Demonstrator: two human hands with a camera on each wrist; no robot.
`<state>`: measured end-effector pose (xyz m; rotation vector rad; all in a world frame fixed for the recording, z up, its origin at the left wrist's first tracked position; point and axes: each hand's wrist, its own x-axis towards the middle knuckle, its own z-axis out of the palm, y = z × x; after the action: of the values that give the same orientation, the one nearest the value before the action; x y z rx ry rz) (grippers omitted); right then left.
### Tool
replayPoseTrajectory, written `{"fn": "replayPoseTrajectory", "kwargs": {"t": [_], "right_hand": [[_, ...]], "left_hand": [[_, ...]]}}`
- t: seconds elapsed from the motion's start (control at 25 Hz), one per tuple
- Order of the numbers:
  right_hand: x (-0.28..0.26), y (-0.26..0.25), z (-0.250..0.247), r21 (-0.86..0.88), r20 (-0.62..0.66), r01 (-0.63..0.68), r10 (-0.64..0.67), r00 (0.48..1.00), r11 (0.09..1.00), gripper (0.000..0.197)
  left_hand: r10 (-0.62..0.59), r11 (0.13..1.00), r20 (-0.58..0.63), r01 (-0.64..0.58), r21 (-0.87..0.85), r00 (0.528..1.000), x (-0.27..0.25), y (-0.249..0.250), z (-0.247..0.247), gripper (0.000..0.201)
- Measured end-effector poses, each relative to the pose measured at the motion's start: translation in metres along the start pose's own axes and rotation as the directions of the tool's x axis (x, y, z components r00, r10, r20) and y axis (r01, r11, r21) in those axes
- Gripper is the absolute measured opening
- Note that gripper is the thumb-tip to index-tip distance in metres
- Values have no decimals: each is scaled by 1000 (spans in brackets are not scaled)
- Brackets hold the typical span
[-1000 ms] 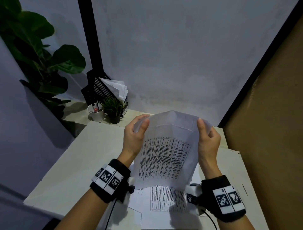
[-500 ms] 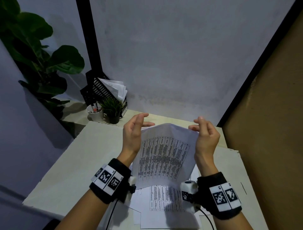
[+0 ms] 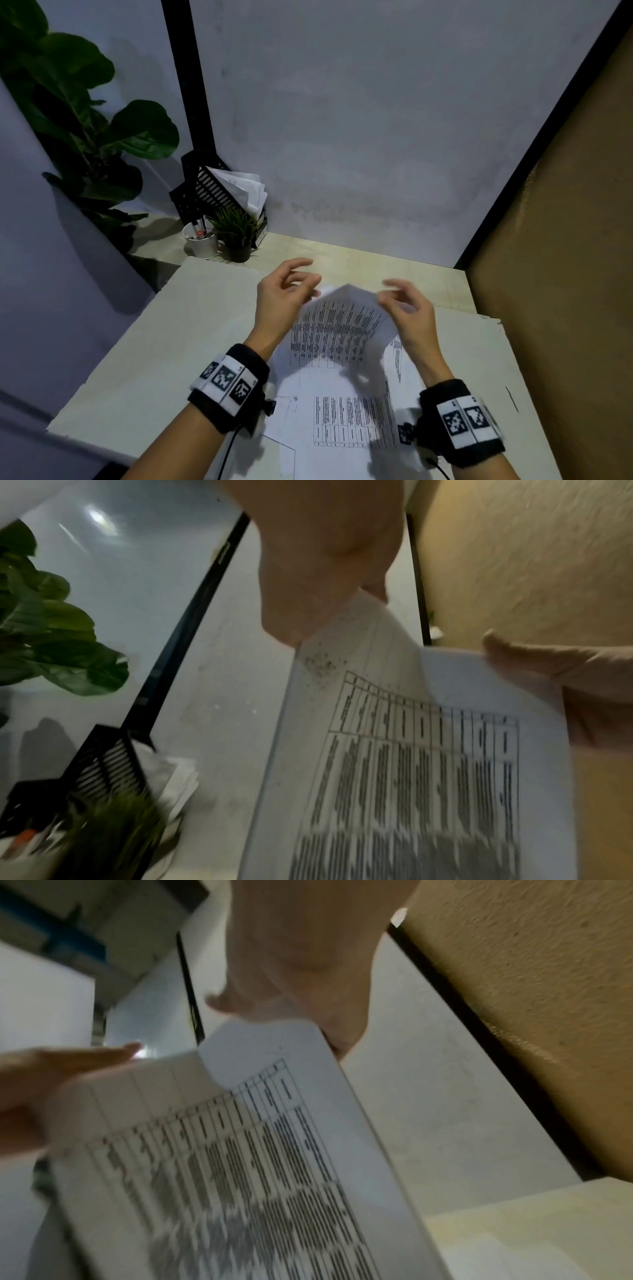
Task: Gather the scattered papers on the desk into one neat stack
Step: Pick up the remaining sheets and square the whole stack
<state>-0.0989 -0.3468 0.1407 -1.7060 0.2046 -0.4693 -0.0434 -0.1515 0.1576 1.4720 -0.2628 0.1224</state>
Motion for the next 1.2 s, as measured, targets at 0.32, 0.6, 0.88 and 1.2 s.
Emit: {"fn": "replayPoseTrajectory", "kwargs": {"t": [0.32,0.6,0.88,1.2], "right_hand": [[16,11,16,-325,70,284,-276,959,902,33],[31,-25,11,-173,68,367,-361,930,914,7],[28,4,3,151,77,-58,46,996,987,25],[26,-2,11,315,-118,31,7,993,948,25]], "left_hand": [[-186,935,100,144,323,978,10,-78,-13,63],[-338,941,180,331,69,924,40,-46,-30,24],[-135,981,-24,130,-143,991,46,-5,-18,16],[-98,991,199,78,106,975,41,-5,-20,19]]}}
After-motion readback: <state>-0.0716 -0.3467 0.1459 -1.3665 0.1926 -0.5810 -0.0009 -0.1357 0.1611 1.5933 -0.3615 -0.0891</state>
